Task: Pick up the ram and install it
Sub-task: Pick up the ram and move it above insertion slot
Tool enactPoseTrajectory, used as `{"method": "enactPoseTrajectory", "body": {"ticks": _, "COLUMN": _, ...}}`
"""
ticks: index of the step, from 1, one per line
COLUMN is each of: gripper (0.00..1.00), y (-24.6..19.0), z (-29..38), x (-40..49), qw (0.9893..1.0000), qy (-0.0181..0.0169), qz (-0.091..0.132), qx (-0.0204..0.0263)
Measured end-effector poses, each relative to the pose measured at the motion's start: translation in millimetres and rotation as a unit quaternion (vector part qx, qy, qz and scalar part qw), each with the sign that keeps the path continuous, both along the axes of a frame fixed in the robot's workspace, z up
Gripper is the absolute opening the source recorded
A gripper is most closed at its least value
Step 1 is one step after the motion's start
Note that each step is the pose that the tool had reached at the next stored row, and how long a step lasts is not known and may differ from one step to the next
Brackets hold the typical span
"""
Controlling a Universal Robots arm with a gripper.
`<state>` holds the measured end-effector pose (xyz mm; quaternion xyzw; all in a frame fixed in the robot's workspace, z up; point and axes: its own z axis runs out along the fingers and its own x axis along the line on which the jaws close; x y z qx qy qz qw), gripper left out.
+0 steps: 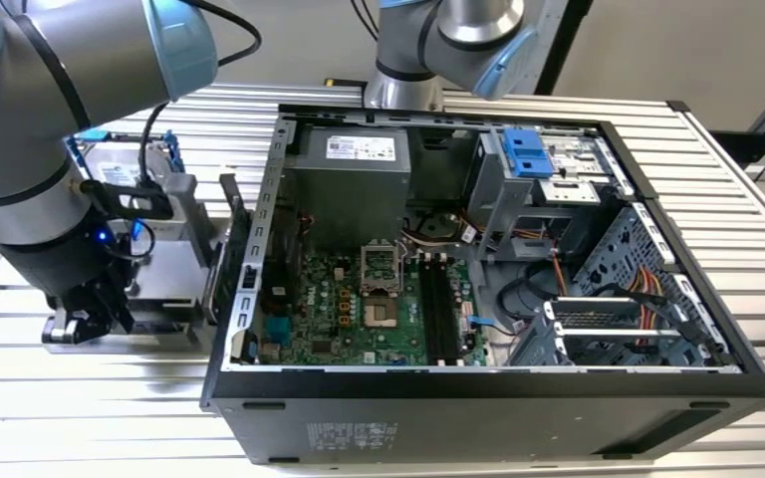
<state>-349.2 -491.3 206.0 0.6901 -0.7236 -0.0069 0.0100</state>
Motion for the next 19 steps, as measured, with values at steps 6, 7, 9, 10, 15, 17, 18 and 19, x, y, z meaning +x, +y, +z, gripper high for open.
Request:
{"method": "enactPoseTrajectory", "body": {"ticks": 6, "gripper": 0.0, "y": 0.0, "z": 4.2, "x": 0.0, "qw": 1.0, "qy": 0.0, "qz": 0.0, "qx": 0.0}}
{"method": "enactPoseTrajectory", "body": {"ticks": 7, "gripper": 0.0, "y": 0.0, "z": 5.1, "x": 0.0, "qw": 1.0, "qy": 0.0, "qz": 0.0, "qx": 0.0}}
{"method": "enactPoseTrajectory", "body": {"ticks": 9, "gripper": 0.0, "y": 0.0, "z": 9.3, "x": 0.0, "qw": 1.0, "qy": 0.0, "qz": 0.0, "qx": 0.0}}
{"method": "enactPoseTrajectory", "body": {"ticks": 10, "gripper": 0.0, "y": 0.0, "z": 11.3, "x": 0.0, "qw": 1.0, "qy": 0.0, "qz": 0.0, "qx": 0.0}}
{"method": "enactPoseTrajectory", "body": {"ticks": 15, "gripper": 0.0, "y": 0.0, "z": 15.2, "x": 0.0, "qw": 1.0, "qy": 0.0, "qz": 0.0, "qx": 0.0}}
{"method": "enactPoseTrajectory", "body": {"ticks": 17, "gripper": 0.0, "y": 0.0, "z": 16.7, "x": 0.0, "qw": 1.0, "qy": 0.0, "qz": 0.0, "qx": 0.0}}
{"method": "enactPoseTrajectory", "body": {"ticks": 18, "gripper": 0.0, "y": 0.0, "z": 17.5, "x": 0.0, "qw": 1.0, "qy": 0.0, "qz": 0.0, "qx": 0.0}}
{"method": "enactPoseTrajectory", "body": {"ticks": 19, "gripper": 0.0, "y": 0.0, "z": 18.4, "x": 0.0, "qw": 1.0, "qy": 0.0, "qz": 0.0, "qx": 0.0}}
